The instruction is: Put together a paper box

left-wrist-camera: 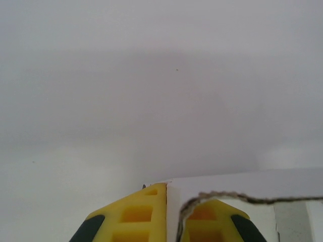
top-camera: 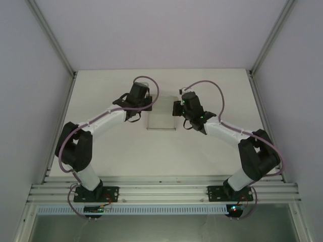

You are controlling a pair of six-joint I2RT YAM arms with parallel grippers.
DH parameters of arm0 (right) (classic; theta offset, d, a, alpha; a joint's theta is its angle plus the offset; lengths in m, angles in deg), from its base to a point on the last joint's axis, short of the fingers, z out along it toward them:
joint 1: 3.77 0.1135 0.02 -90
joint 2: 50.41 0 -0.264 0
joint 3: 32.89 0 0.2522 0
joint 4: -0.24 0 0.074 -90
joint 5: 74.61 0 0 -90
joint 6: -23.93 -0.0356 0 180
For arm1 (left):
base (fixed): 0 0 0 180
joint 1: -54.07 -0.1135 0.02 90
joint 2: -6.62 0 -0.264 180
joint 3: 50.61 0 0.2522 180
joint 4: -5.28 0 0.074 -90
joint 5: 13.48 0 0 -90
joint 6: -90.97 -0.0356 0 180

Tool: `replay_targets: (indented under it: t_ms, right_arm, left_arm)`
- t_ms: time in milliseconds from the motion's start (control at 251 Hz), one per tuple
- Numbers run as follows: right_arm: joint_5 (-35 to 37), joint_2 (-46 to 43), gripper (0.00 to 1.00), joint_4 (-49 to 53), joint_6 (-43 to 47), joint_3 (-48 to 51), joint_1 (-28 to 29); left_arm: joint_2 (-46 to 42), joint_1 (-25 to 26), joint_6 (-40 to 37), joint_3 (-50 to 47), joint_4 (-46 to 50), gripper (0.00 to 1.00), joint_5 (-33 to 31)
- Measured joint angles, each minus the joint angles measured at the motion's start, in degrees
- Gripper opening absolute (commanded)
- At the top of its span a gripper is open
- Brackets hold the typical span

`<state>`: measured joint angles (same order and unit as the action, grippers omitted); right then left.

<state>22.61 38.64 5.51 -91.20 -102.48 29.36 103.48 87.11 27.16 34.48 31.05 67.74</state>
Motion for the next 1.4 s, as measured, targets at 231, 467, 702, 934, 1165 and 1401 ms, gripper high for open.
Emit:
replay_targets:
  t_ms: [231, 467, 702, 934, 1165, 1401]
  right_arm:
    - [5.8, 1.4, 0.03, -7.0, -2.0, 4.2, 2.7]
    - [11.2, 1.3, 0.04, -14.4, -1.9, 11.8, 6.7]
    - [12.9, -2.1, 0.19, -23.8, 0.6, 20.5, 8.5]
    - [8.3, -6.8, 0.53, -22.4, 3.0, 22.9, 9.7]
    - [2.9, -15.1, 0.87, -15.2, 3.6, 24.2, 11.0]
    - [-1.7, -25.6, 0.99, -7.1, 4.4, 25.9, 11.1]
  left_arm:
    - [0.0, 0.1, 4.7, -6.4, -8.7, 0.00, 0.8]
    - [-2.8, 1.4, 4.3, -16.7, -18.7, 0.00, 1.6]
    - [-8.4, 5.0, -0.9, -27.3, -29.1, 0.00, -0.3]
    - [-11.3, 8.6, -7.2, -35.0, -38.6, 0.00, -3.6]
    - [-11.3, 12.3, -12.0, -39.8, -47.4, 0.00, -6.7]
    - [-11.9, 13.9, -15.7, -43.6, -53.0, 0.04, -8.7]
